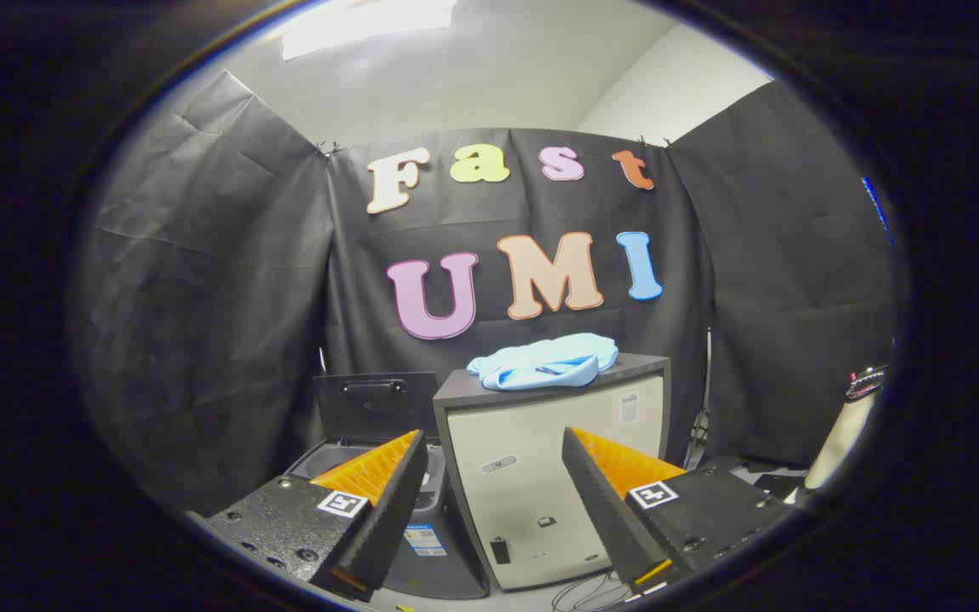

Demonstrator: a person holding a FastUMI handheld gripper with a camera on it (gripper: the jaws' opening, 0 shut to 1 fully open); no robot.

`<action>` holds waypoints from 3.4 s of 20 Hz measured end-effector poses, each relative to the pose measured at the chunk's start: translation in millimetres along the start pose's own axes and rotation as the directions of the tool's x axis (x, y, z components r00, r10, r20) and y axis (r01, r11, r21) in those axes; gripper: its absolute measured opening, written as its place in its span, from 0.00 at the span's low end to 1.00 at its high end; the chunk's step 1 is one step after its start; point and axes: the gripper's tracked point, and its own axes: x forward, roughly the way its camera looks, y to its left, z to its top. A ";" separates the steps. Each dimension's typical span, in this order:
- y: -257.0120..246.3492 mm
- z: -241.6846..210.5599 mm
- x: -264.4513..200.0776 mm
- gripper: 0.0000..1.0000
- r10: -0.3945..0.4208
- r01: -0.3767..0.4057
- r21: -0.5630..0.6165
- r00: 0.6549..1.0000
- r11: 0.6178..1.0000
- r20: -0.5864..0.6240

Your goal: Put the clothes into the washing machine and then close the washing machine lid.

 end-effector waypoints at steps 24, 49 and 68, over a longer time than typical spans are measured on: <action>-23.0 49.9 98.5 0.96 0.012 -0.010 0.020 0.995 1.000 -0.101; -76.5 -56.2 364.3 0.79 -0.140 0.091 -0.108 0.735 0.990 -0.664; -38.7 5.6 328.9 0.04 0.007 0.007 0.028 0.886 1.000 -0.464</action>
